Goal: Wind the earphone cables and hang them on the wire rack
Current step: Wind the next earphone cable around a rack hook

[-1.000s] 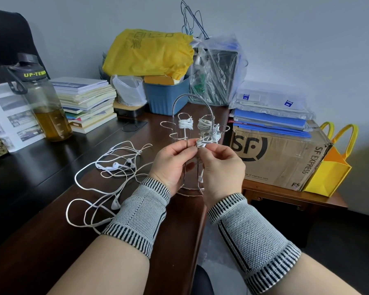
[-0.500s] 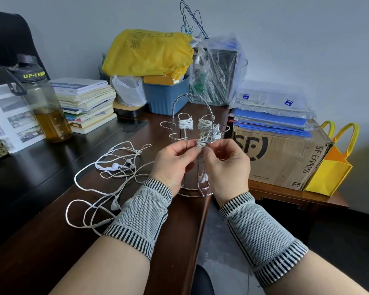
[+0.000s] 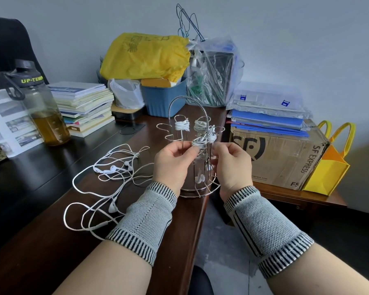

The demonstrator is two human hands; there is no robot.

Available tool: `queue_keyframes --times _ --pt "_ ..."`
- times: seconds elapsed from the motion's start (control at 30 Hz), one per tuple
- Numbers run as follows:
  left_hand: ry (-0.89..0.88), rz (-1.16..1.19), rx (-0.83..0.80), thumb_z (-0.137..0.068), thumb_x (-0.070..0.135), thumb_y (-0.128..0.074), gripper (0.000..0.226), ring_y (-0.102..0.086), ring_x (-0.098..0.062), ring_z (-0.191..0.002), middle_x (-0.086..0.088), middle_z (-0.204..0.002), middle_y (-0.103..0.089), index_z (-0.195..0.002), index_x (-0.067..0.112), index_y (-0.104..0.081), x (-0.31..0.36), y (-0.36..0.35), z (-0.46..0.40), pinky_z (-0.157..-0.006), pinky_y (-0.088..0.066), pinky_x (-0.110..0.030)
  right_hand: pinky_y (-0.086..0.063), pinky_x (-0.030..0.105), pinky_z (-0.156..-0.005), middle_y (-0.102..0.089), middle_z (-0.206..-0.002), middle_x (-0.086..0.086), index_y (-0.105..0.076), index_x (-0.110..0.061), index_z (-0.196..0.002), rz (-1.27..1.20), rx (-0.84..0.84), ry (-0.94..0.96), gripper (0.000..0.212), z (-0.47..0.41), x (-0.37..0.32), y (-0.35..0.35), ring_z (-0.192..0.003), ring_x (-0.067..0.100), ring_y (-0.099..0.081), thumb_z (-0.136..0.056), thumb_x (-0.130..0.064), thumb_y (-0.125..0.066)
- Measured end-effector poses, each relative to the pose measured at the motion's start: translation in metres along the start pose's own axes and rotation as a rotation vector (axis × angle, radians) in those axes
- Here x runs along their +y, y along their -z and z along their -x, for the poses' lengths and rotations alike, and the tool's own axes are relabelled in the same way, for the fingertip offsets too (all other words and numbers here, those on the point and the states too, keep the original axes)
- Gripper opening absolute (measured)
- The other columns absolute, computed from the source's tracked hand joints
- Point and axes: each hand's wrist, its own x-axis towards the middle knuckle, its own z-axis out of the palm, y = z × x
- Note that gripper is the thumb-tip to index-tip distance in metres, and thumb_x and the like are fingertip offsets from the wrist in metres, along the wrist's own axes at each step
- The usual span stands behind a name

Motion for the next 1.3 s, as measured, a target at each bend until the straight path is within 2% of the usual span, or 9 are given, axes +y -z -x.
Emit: queue_keyframes --times 0.1,0.33,0.47,0.6,0.7,0.8,0.9,1.13,1.3 --pt "0.062 -0.013 -0.06 -0.081 0.012 -0.076 0.007 -0.067 -0.018 -0.084 -0.003 -0.084 -0.073 -0.081 0.018 -0.073 0.004 0.005 -0.002 -0.087 -0.056 -0.041 -0.041 0.029 -0.055 -0.06 -0.066 0.0 -0.065 -0.012 -0.075 -0.031 -0.056 -0.22 0.031 -0.005 -0.003 0.005 -0.057 0.014 -0.051 -0.087 -0.04 -0.057" --pt "0.161 -0.18 -0.204 -0.086 0.021 -0.072 0.006 -0.07 -0.017 -0.096 0.001 -0.094 -0.076 -0.089 0.018 -0.074 0.018 0.017 -0.003 -0.094 -0.052 -0.041 -0.04 0.025 -0.05 -0.061 -0.067 0.006 -0.07 -0.002 -0.083 0.119 -0.193 -0.274 0.053 -0.009 -0.02 0.009 -0.052 0.014 -0.049 -0.084 -0.054 -0.058" --pt "0.053 -0.564 -0.167 -0.079 0.035 -0.063 0.017 -0.072 -0.016 -0.089 0.002 -0.081 -0.076 -0.069 0.035 -0.077 0.039 0.029 0.001 -0.09 -0.055 -0.045 -0.042 0.027 -0.053 -0.063 -0.068 0.006 -0.069 -0.002 -0.082 0.187 -0.245 -0.274 0.056 -0.014 -0.024 0.009 -0.052 0.015 -0.051 -0.082 -0.057 -0.059" --pt "-0.199 -1.015 0.048 -0.085 0.032 -0.053 0.036 -0.07 -0.026 -0.077 -0.01 -0.071 -0.072 -0.073 0.006 -0.074 0.055 0.035 0.008 -0.077 -0.056 -0.049 -0.045 0.027 -0.053 -0.068 -0.069 0.01 -0.07 0.0 -0.081 0.272 -0.264 -0.23 0.059 -0.018 -0.024 0.01 -0.051 0.016 -0.055 -0.081 -0.059 -0.06" --pt "-0.056 -0.798 -0.003 -0.092 0.036 -0.052 0.04 -0.072 -0.018 -0.069 -0.002 -0.065 -0.073 -0.072 0.009 -0.074 0.056 0.025 0.019 -0.078 -0.059 -0.041 -0.049 0.032 -0.061 -0.071 -0.074 0.013 -0.069 0.001 -0.083 0.291 -0.282 -0.222 0.062 -0.019 -0.026 0.01 -0.056 0.019 -0.059 -0.081 -0.061 -0.059" --pt "0.265 -0.56 -0.102 -0.095 0.047 -0.049 0.047 -0.074 -0.016 -0.07 -0.005 -0.075 -0.075 -0.092 0.006 -0.071 0.052 0.013 0.025 -0.074 -0.06 -0.035 -0.05 0.033 -0.062 -0.071 -0.074 0.013 -0.068 0.0 -0.083 0.313 -0.311 -0.213 0.066 -0.017 -0.031 0.011 -0.054 0.019 -0.058 -0.08 -0.065 -0.057" --pt "0.438 -0.43 -0.154 -0.095 0.058 -0.044 0.06 -0.073 -0.018 -0.076 -0.011 -0.085 -0.075 -0.104 0.002 -0.064 0.051 0.006 0.026 -0.071 -0.057 -0.033 -0.051 0.032 -0.063 -0.073 -0.077 0.015 -0.067 0.0 -0.084 0.359 -0.339 -0.212 0.066 -0.017 -0.034 0.011 -0.054 0.02 -0.059 -0.079 -0.065 -0.058" --pt "0.481 -0.283 -0.125 -0.09 0.058 -0.056 0.059 -0.072 -0.018 -0.08 -0.012 -0.089 -0.075 -0.105 0.002 -0.061 0.055 0.002 0.021 -0.071 -0.058 -0.031 -0.054 0.032 -0.066 -0.074 -0.076 0.015 -0.066 0.001 -0.092 0.328 -0.377 -0.3 0.061 -0.021 -0.037 0.009 -0.058 0.021 -0.064 -0.08 -0.059 -0.062" --pt "0.435 -0.18 -0.051 -0.089 0.04 -0.066 0.038 -0.071 -0.015 -0.077 -0.01 -0.088 -0.074 -0.101 0.005 -0.064 0.056 -0.002 0.017 -0.065 -0.055 -0.028 -0.051 0.03 -0.062 -0.071 -0.071 0.015 -0.066 0.0 -0.079 0.243 -0.363 -0.301 0.047 -0.019 -0.038 0.005 -0.055 0.02 -0.062 -0.083 -0.047 -0.065"
